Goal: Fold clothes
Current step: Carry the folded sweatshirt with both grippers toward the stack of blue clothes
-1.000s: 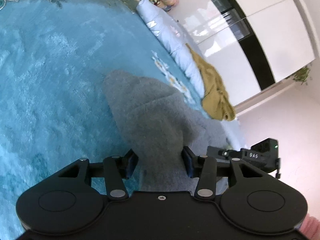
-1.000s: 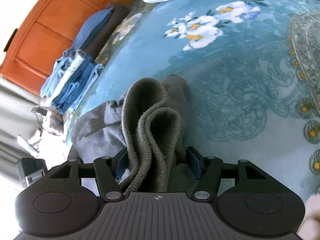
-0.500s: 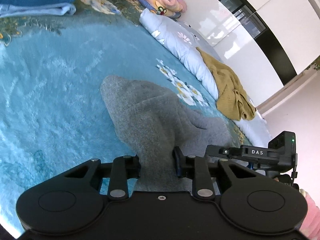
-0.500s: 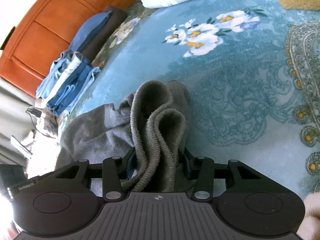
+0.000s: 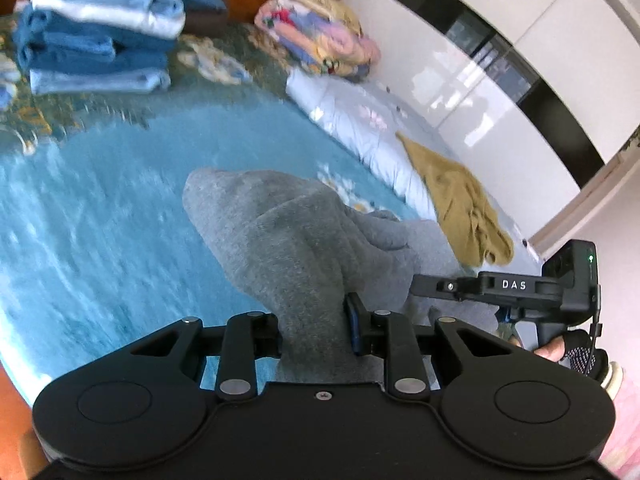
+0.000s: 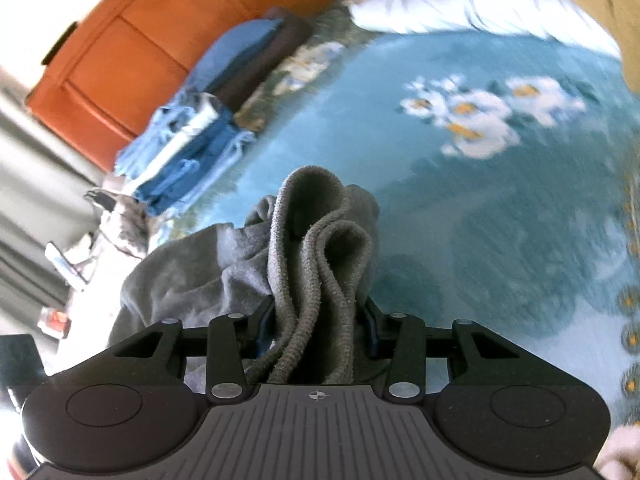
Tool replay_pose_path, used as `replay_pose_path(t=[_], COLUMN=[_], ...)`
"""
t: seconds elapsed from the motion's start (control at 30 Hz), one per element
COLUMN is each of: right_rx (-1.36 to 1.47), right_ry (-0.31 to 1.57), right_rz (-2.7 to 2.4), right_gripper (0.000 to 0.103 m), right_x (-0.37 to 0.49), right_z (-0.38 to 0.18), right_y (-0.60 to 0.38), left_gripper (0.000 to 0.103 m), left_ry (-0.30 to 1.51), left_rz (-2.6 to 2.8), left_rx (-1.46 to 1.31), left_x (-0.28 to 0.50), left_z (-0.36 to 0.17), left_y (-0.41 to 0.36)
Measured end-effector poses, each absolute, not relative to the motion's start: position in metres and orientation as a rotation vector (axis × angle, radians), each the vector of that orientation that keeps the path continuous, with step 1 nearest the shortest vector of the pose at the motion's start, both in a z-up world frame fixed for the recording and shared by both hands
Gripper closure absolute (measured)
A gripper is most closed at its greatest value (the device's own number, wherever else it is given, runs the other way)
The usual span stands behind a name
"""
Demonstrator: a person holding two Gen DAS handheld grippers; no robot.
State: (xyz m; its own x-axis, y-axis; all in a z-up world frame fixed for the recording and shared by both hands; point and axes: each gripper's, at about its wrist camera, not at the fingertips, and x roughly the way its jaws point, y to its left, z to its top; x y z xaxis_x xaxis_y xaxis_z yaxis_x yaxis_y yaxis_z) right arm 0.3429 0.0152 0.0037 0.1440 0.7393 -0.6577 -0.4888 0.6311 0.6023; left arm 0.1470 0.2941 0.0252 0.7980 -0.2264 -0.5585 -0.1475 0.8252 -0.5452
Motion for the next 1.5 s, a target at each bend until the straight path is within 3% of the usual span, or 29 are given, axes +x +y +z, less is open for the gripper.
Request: replay_pose_path(t=[0.6,0.9,1.5], right_rx=[0.171,0.133,0.067], right_ry=[0.991,0.946,0.932], right_rz=[0.991,1.024,1.099], right_gripper=[0.064,0.064,0.064], right_x=[0.360,0.369,0.419], right_z=[0.137,0.172,0.187], right_y=[0.116,0.204,0.349], left_gripper=[0.078,0.078,0.078], left_ry=[0.457,0.413,0.420], left_rz=[-0.048,-0.007,0.057], left_rx=[-0.538,-0.521,-0.536], left_x=[0.140,0.146,0.192], left_z=[0.129,0.161,0.176], left_y=[0.378,0.455,0.582])
